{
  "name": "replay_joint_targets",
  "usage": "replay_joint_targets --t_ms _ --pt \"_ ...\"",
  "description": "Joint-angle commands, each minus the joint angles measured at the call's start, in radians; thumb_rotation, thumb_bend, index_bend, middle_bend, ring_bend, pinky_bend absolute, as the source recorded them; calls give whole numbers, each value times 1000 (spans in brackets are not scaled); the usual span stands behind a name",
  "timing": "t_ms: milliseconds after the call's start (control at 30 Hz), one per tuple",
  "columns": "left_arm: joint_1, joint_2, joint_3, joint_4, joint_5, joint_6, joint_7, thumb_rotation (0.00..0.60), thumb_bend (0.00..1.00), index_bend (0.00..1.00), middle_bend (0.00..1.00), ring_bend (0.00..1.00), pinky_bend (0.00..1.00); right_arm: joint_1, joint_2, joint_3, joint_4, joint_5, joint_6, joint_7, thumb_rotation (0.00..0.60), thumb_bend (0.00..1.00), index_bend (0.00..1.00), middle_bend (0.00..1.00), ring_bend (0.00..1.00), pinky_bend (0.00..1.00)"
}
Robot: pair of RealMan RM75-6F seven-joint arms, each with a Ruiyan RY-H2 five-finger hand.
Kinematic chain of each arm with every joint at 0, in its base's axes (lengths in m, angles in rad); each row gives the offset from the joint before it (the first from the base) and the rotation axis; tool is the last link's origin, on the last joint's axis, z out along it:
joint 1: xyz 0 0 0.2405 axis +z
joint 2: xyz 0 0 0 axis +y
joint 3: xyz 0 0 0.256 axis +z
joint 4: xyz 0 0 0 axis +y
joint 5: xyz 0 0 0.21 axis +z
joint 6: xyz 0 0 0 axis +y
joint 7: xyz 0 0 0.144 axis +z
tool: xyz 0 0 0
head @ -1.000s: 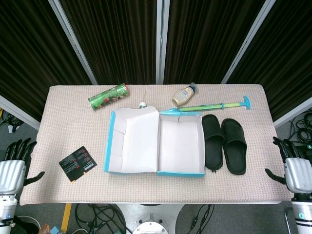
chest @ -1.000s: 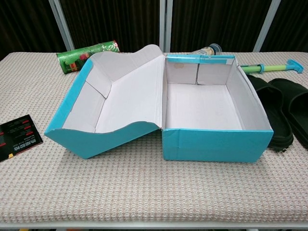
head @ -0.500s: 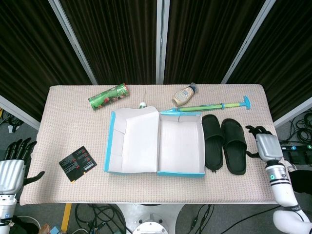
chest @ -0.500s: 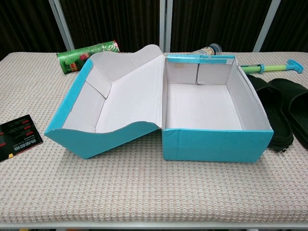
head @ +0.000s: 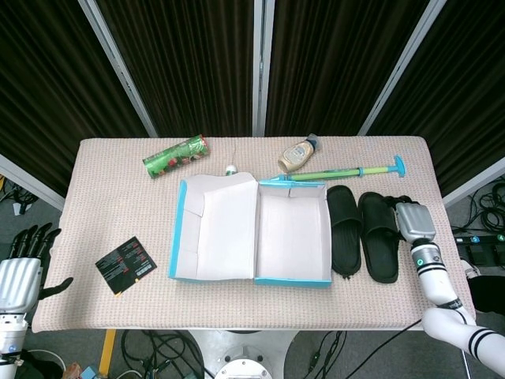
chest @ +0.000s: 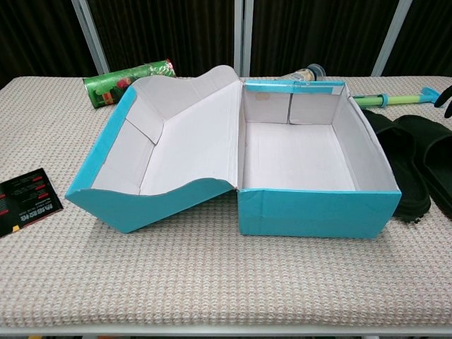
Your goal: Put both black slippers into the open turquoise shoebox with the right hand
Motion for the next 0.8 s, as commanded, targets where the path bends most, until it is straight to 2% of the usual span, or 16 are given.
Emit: replay_joint_targets --t_ms 33,167,300,467,600,800 --pt "-1 0 0 1 0 -2 1 600 56 141 64 22 89 7 -30 -8 42 -1 -12 26 600 99 262 313 175 304" --pt "-3 2 -1 0 -1 -5 -1 600 56 141 64 23 89 9 -72 -10 95 -22 13 56 600 146 315 341 207 324" --pt "-2 2 -1 0 2 0 -4 600 56 142 64 23 89 8 -102 -11 139 -45 48 75 600 289 452 404 262 371" --pt "0 5 0 -1 1 -1 -9 600 56 142 64 23 89 -10 -105 -6 166 -77 119 113 600 386 629 483 328 429" --pt "-2 8 0 -3 1 -4 -9 600 56 143 64 23 89 -41 -55 -6 133 -111 173 181 600 397 648 494 330 430" --pt "-4 12 -2 -10 9 1 -9 600 56 142 64 23 89 -108 72 32 -15 -143 280 356 600 395 652 499 339 430"
